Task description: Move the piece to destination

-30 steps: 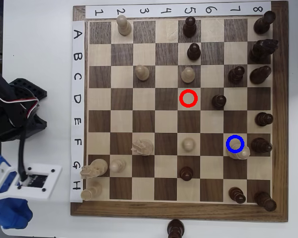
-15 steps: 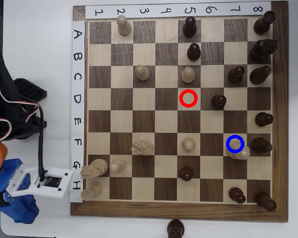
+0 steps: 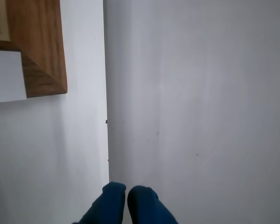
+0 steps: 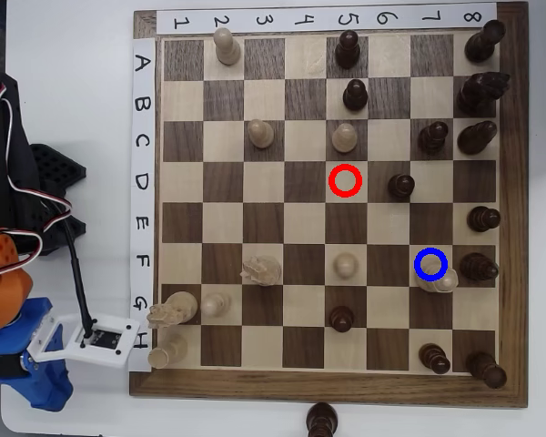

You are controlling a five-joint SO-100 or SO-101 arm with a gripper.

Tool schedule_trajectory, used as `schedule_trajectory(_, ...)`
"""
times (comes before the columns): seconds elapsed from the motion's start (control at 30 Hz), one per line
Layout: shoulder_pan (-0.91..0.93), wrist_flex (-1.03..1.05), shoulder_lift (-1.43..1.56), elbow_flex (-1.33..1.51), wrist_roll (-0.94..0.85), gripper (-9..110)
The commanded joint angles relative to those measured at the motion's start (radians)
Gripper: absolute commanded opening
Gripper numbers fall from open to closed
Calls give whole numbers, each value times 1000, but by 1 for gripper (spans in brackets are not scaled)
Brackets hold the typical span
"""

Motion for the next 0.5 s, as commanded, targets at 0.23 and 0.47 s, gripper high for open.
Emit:
schedule_trajectory(0.23,89,110,123,46,-55,0)
schedule_trajectory(0.47,89,121,124,44,-37,0)
